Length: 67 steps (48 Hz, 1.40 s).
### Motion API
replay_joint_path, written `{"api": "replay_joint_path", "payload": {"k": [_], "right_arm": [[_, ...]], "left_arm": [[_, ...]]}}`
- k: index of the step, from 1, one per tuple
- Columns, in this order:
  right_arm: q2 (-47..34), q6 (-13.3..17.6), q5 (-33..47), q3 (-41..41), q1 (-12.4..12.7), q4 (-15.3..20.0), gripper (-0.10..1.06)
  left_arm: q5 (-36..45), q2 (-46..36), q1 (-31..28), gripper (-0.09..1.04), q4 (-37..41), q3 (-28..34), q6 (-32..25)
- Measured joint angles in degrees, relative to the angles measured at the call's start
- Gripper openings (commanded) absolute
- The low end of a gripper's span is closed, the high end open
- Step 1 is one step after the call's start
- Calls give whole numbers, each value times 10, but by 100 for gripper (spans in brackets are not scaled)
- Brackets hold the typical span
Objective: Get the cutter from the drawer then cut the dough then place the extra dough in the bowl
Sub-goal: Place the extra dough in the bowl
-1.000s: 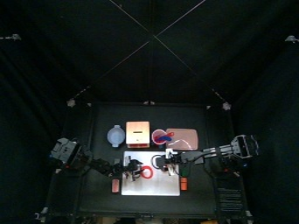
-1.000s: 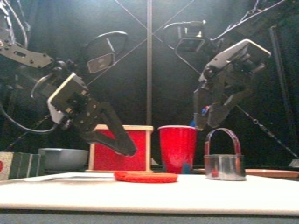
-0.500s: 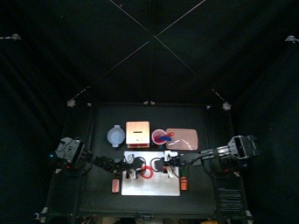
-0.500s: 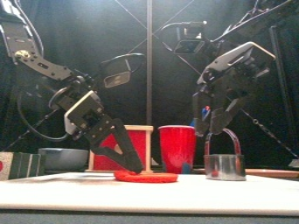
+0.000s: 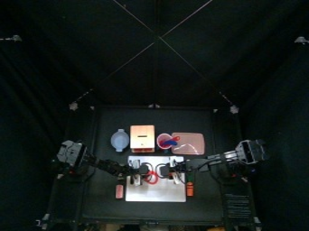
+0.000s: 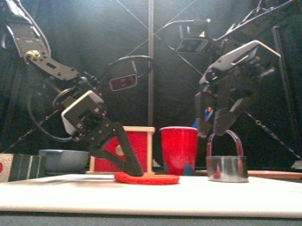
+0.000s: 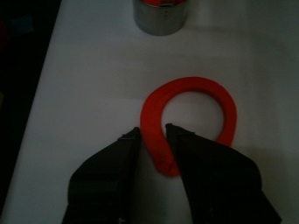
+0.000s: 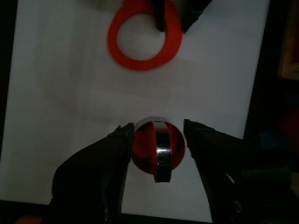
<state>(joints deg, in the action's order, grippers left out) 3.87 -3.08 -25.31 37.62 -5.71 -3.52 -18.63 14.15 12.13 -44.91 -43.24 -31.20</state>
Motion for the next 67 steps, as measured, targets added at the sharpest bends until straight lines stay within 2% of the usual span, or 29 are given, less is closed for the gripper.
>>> {"api": "replay_joint_path", "payload": {"k": [7,20,28,37,48,57,62,67], "right_arm": [[0,0,1,1,0,1,85],[1,1,0,-5,0,1,85],[0,0,-1,-7,2,0,85],[0,0,-1,-7,2,-2,85],[0,0,0,-7,3,-5,85],[0,0,-1,-7,3,-6,85],[1,0,0,-9,3,-9,85],[1,0,-1,-11,3,-12,85]], "left_arm": [[3,-3,0,60,2,-2,0],[4,-35,0,60,24,-9,2],[-4,-117,-2,59,27,-31,-1],[-35,-229,-22,59,40,-86,-12],[-67,-373,-98,59,47,-167,-34],[-69,-535,-208,59,54,-242,-49],[-62,-594,-263,59,59,-274,-49],[-28,-614,-322,61,64,-304,-48]]}}
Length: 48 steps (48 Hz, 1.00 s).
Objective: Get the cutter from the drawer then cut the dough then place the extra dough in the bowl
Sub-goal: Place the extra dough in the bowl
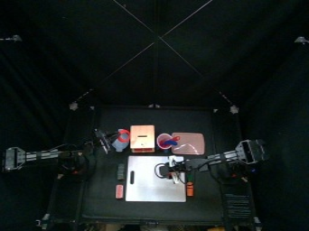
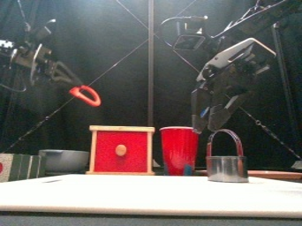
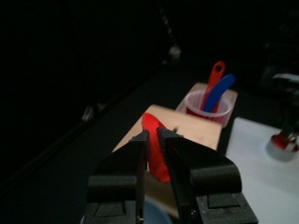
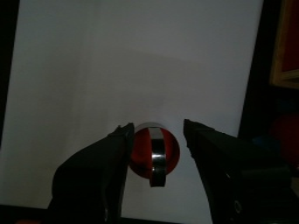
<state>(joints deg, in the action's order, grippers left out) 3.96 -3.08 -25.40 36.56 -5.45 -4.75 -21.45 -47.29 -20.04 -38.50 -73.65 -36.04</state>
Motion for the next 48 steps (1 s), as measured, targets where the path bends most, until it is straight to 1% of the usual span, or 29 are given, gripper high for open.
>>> {"api": "replay_joint_path", "payload": {"k": [5,12,19,22,25,31,34,37,43,48], "right_arm": [[-1,0,0,-1,1,-2,85],[-1,0,1,-1,4,-3,85],[-2,-1,0,-1,9,-4,85],[-1,-1,1,-1,10,-4,85],[-1,-1,0,-1,11,-4,85],[-1,-1,-1,-5,11,-4,85],[0,0,0,-11,11,-4,85],[5,-1,4,-17,11,-4,85],[32,-3,29,-23,18,-4,85],[55,-2,63,-21,33,-3,85]], "left_arm": [[47,13,-47,63,3,-15,2],[85,60,-74,71,4,-23,2],[87,104,-76,87,5,-23,2],[83,114,-77,92,5,-23,3],[75,113,-78,95,3,-23,4],[47,102,-77,95,-12,-23,8],[44,91,-66,95,-18,-20,13],[42,80,-42,95,-19,-13,18],[40,69,50,95,-17,11,32],[37,79,129,95,-5,36,37]]}}
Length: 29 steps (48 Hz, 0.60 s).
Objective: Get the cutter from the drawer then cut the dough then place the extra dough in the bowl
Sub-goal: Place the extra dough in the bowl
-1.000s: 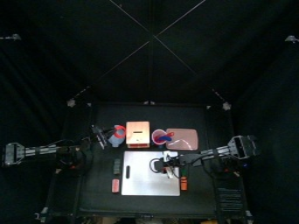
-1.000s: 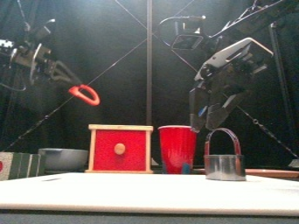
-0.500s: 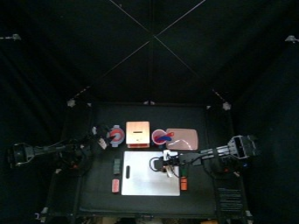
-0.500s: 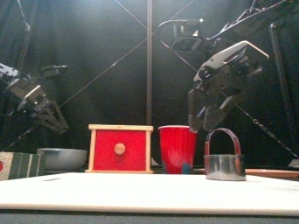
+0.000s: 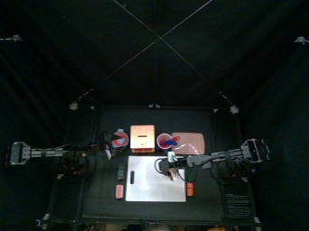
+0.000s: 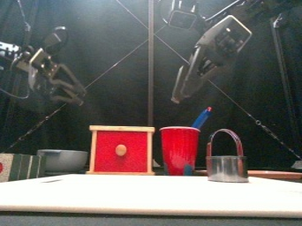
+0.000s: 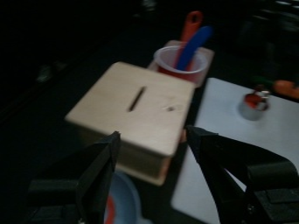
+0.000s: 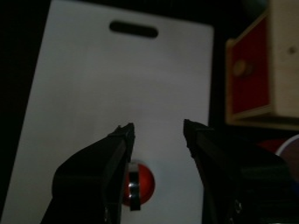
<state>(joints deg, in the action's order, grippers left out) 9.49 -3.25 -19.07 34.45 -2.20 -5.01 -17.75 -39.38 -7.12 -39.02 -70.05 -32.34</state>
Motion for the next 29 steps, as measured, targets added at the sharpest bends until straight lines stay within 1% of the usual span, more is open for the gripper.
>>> {"api": "replay_joint_path", "payload": {"k": [5,8,13,22,29], "right_arm": [[30,3,56,18,18,4,85],[47,2,97,33,28,9,85],[71,1,170,62,35,17,85],[97,-1,283,112,46,18,85],[98,-1,316,125,54,18,85]], "left_arm": [[-12,16,64,95,7,20,2],[-24,26,87,95,8,28,6],[-47,40,117,95,9,36,8],[-76,64,141,95,11,38,10],[-81,91,142,95,11,38,10]]}}
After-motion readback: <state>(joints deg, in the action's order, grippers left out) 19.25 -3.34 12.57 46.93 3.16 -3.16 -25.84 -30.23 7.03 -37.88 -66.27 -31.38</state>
